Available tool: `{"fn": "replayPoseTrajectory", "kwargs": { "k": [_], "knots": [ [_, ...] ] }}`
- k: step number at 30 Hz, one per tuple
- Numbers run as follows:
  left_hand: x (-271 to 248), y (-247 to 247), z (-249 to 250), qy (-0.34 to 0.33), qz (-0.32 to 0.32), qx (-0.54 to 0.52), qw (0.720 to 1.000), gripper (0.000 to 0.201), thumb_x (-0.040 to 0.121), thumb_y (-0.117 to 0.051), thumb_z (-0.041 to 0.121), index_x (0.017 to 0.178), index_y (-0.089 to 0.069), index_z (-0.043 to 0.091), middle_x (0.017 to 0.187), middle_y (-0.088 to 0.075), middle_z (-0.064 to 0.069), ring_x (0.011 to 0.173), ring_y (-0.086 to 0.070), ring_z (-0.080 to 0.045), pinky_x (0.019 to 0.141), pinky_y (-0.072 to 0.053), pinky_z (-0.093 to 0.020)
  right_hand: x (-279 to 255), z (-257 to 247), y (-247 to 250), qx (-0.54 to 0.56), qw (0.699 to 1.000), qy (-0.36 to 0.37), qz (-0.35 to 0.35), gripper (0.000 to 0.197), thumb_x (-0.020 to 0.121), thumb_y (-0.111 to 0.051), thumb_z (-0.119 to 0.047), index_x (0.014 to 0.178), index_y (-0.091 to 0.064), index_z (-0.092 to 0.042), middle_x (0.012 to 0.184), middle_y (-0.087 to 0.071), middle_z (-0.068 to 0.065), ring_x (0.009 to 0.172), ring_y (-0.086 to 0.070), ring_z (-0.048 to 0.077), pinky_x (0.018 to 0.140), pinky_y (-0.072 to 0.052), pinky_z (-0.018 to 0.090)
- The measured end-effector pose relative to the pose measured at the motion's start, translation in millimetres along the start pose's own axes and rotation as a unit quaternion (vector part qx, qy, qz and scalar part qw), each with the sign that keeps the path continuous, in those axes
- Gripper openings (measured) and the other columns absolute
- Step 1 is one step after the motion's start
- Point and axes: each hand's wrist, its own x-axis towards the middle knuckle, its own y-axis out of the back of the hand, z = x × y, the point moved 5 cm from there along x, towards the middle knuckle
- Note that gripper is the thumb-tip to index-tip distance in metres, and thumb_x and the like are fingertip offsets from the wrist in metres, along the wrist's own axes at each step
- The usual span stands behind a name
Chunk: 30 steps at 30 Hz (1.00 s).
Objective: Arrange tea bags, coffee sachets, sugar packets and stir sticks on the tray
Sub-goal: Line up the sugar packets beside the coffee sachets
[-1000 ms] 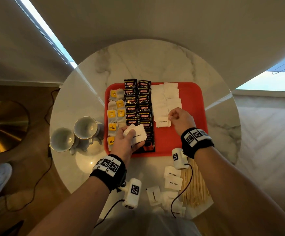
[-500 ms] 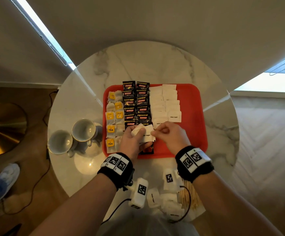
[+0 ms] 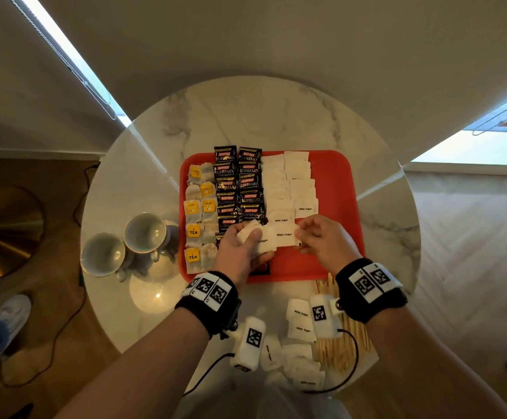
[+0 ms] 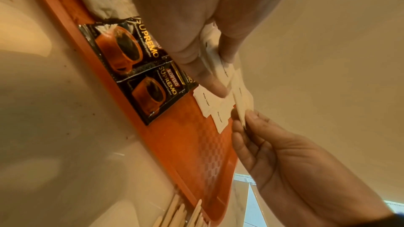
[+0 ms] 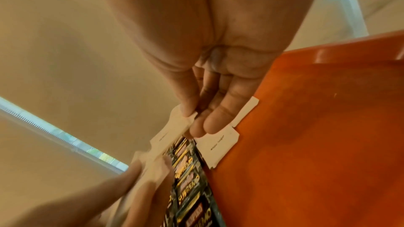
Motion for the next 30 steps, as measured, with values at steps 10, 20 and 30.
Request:
{"fn": "replayPoseTrajectory", "kwargs": {
  "k": [10,20,30],
  "knots": [
    [2.5,26.1,2.0,-0.01,0.042,0.015,0.999,0.022,0.099,-0.06,0.014,0.118,-0.05,0.009,0.118,-0.063,-0.014,0.105,-0.068,-0.03,0.073,-0.064,-0.039,38.9,21.5,51.3,-0.081,0.992,-0.011,0.098,0.017,0.094,-0.069,-0.011,0.093,-0.061,-0.025,0.094,-0.07,0.002,0.076,-0.072,0.018,0.061,-0.056,0.022],
    [-4.7,34.1,-2.5,0.001,0.052,0.034,0.998,0.012,0.1,-0.06,0.014,0.106,-0.051,0.019,0.113,-0.063,-0.011,0.101,-0.068,-0.029,0.074,-0.064,-0.04,64.3,34.2,47.7,-0.137,0.98,-0.028,0.14,0.017,0.088,-0.073,-0.018,0.088,-0.063,-0.031,0.086,-0.071,-0.007,0.08,-0.067,0.015,0.085,-0.06,0.044],
    [-4.2,32.8,-0.8,0.013,0.057,0.027,0.998,0.013,0.099,-0.062,0.015,0.108,-0.053,0.018,0.117,-0.062,-0.012,0.098,-0.069,-0.027,0.075,-0.063,-0.04,58.6,31.8,45.9,-0.147,0.976,-0.033,0.156,0.018,0.087,-0.077,-0.024,0.1,-0.064,-0.026,0.092,-0.07,-0.007,0.087,-0.068,0.013,0.08,-0.058,0.032]
  ]
}}
